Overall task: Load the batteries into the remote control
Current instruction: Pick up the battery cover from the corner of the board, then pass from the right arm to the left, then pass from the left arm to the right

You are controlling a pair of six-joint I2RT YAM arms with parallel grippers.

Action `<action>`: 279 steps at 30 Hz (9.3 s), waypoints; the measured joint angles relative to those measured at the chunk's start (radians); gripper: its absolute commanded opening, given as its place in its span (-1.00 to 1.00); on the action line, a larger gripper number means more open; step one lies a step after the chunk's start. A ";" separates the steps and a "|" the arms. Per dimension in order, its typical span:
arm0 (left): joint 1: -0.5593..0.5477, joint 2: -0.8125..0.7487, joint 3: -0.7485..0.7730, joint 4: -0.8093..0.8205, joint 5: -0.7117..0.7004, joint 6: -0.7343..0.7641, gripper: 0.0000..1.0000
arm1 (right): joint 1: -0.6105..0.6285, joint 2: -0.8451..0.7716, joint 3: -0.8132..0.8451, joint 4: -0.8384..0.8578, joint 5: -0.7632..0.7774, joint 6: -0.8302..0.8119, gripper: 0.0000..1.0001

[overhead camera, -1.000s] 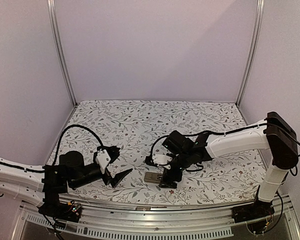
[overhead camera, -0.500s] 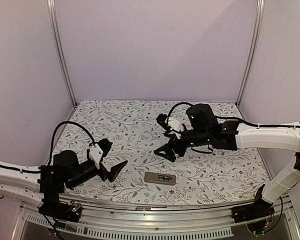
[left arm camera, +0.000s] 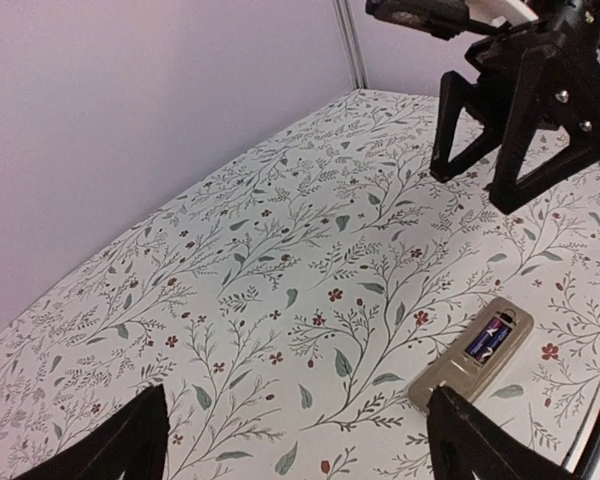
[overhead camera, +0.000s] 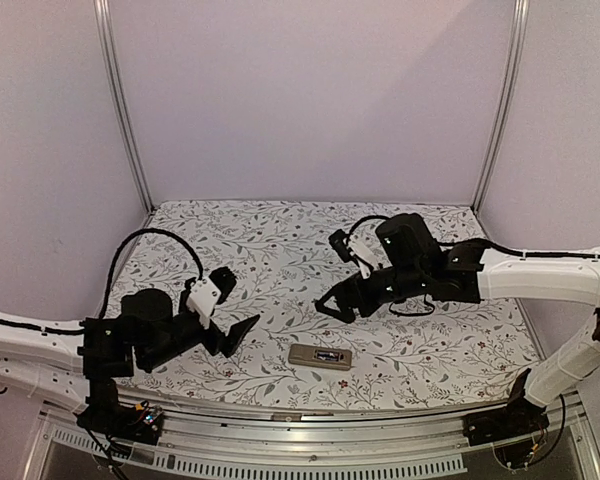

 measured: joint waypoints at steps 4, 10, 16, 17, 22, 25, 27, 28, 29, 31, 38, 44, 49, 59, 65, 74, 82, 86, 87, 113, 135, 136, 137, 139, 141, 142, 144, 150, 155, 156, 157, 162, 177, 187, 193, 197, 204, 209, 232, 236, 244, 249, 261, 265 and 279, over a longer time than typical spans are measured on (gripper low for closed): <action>0.000 0.027 0.105 -0.050 0.011 0.036 0.82 | 0.000 -0.053 -0.030 -0.052 0.045 0.087 0.86; 0.067 0.110 0.237 -0.082 0.107 0.127 0.84 | -0.013 -0.154 -0.166 0.003 0.092 0.120 0.98; 0.375 0.185 0.332 -0.094 0.374 0.157 0.82 | -0.108 -0.150 -0.191 0.053 0.210 0.157 0.91; 0.422 0.212 0.366 -0.100 0.412 0.161 0.82 | -0.122 -0.128 -0.167 0.047 0.223 0.157 0.91; 0.526 0.363 0.541 -0.180 0.547 0.180 0.81 | -0.144 0.031 0.041 -0.033 0.232 0.157 0.93; 0.541 0.385 0.566 -0.244 0.612 0.173 0.81 | -0.144 0.083 0.135 -0.098 0.222 0.190 0.92; 0.561 0.373 0.566 -0.289 0.646 0.165 0.81 | -0.144 0.106 0.192 -0.153 0.215 0.223 0.83; 0.572 0.360 0.565 -0.313 0.658 0.163 0.81 | -0.144 0.118 0.220 -0.185 0.210 0.239 0.79; 0.579 0.346 0.560 -0.326 0.663 0.159 0.81 | -0.144 0.132 0.251 -0.221 0.206 0.258 0.75; 0.587 0.298 0.533 -0.348 0.675 0.145 0.80 | -0.144 0.164 0.312 -0.290 0.193 0.300 0.67; 0.588 0.198 0.430 -0.414 0.705 0.044 0.76 | -0.074 0.231 0.420 -0.525 0.198 0.482 0.59; 0.582 0.169 0.314 -0.339 0.686 -0.074 0.63 | 0.097 0.232 0.446 -0.615 0.256 0.591 0.48; 0.515 0.169 0.189 -0.225 0.570 -0.177 0.64 | 0.278 0.264 0.369 -0.583 0.298 0.673 0.24; 0.412 0.115 0.084 -0.150 0.340 -0.341 0.66 | 0.403 0.522 0.569 -0.589 0.301 0.745 0.00; 0.336 0.079 0.051 -0.164 0.221 -0.443 0.69 | 0.432 0.724 0.822 -0.626 0.278 0.815 -0.14; 0.263 -0.120 0.016 -0.175 0.091 -0.496 0.70 | 0.524 0.821 0.848 -0.738 0.277 0.949 -0.27; 0.244 -0.116 0.014 -0.174 0.080 -0.498 0.70 | 0.556 0.823 0.866 -0.764 0.271 1.014 -0.31; 0.243 -0.105 0.014 -0.168 0.095 -0.498 0.70 | 0.555 0.839 0.881 -0.767 0.272 1.044 -0.31; 0.243 -0.105 0.013 -0.167 0.098 -0.498 0.69 | 0.555 0.842 0.887 -0.769 0.273 1.048 -0.32; 0.241 -0.108 0.002 -0.130 0.130 -0.497 0.70 | 0.537 0.914 0.948 -0.892 0.309 1.069 -0.85; 0.241 -0.114 -0.001 -0.129 0.132 -0.483 0.70 | 0.526 0.842 0.891 -0.808 0.301 0.951 -1.00; 0.241 -0.114 -0.001 -0.129 0.132 -0.482 0.70 | 0.526 0.822 0.879 -0.800 0.301 0.948 -1.00; 0.241 -0.114 -0.001 -0.129 0.132 -0.481 0.69 | 0.526 0.801 0.869 -0.792 0.301 0.946 -1.00; 0.241 -0.114 -0.001 -0.129 0.132 -0.480 0.70 | 0.526 0.766 0.860 -0.776 0.306 0.939 -1.00; 0.241 -0.114 -0.001 -0.129 0.132 -0.479 0.69 | 0.523 0.740 0.858 -0.760 0.310 0.935 -1.00; 0.241 -0.114 -0.001 -0.129 0.133 -0.479 0.70 | 0.521 0.728 0.858 -0.749 0.311 0.933 -1.00; 0.241 -0.114 -0.001 -0.129 0.134 -0.479 0.70 | 0.519 0.712 0.858 -0.734 0.316 0.924 -1.00; 0.240 -0.115 -0.001 -0.121 0.144 -0.469 0.67 | 0.506 0.640 0.763 -0.677 0.349 0.870 -1.00; 0.223 -0.139 -0.003 -0.098 0.160 -0.432 0.65 | 0.448 0.497 0.587 -0.602 0.349 0.727 -1.00; 0.216 -0.146 -0.003 -0.092 0.163 -0.420 0.65 | 0.425 0.464 0.560 -0.578 0.343 0.688 -1.00; 0.208 -0.153 -0.003 -0.086 0.163 -0.407 0.65 | 0.400 0.430 0.533 -0.551 0.334 0.650 -1.00; 0.169 -0.190 0.002 -0.066 0.163 -0.315 0.65 | 0.219 0.209 0.364 -0.352 0.226 0.455 -1.00; 0.012 -0.090 0.146 0.003 0.357 0.457 0.92 | 0.085 0.016 0.342 -0.122 -0.266 0.043 -1.00; 0.025 0.062 0.245 0.028 0.453 0.722 0.71 | 0.084 0.014 0.308 -0.051 -0.484 -0.026 -1.00; 0.039 0.090 0.252 0.068 0.506 0.742 0.35 | 0.084 0.014 0.273 0.011 -0.525 -0.007 -1.00; 0.040 0.105 0.252 0.115 0.526 0.742 0.17 | 0.084 0.013 0.269 0.040 -0.535 0.005 -1.00; 0.042 0.125 0.252 0.135 0.530 0.742 -0.13 | 0.084 0.013 0.268 0.066 -0.537 0.023 -1.00; 0.042 0.124 0.252 0.140 0.529 0.742 -0.27 | 0.084 0.013 0.268 0.072 -0.537 0.024 -1.00; 0.042 0.103 0.252 0.119 0.543 0.734 -0.59 | 0.084 0.000 0.255 0.071 -0.500 0.026 -1.00; 0.042 0.103 0.252 0.115 0.544 0.731 -0.58 | 0.084 0.000 0.255 0.071 -0.499 0.027 -1.00; 0.042 0.103 0.254 0.106 0.535 0.726 -0.57 | 0.084 -0.001 0.255 0.066 -0.478 0.032 0.13; 0.045 0.113 0.277 0.070 0.488 0.713 -0.55 | 0.085 -0.032 0.255 0.031 -0.399 0.028 0.30; 0.045 0.196 0.352 -0.022 0.380 0.648 -0.55 | 0.151 -0.016 0.306 -0.110 -0.002 0.072 0.21; 0.045 0.205 0.354 -0.031 0.366 0.637 -0.55 | 0.155 -0.004 0.306 -0.109 0.013 0.084 0.00; 0.046 0.252 0.373 -0.065 0.306 0.627 -0.55 | 0.166 0.069 0.314 -0.103 0.067 0.127 -0.39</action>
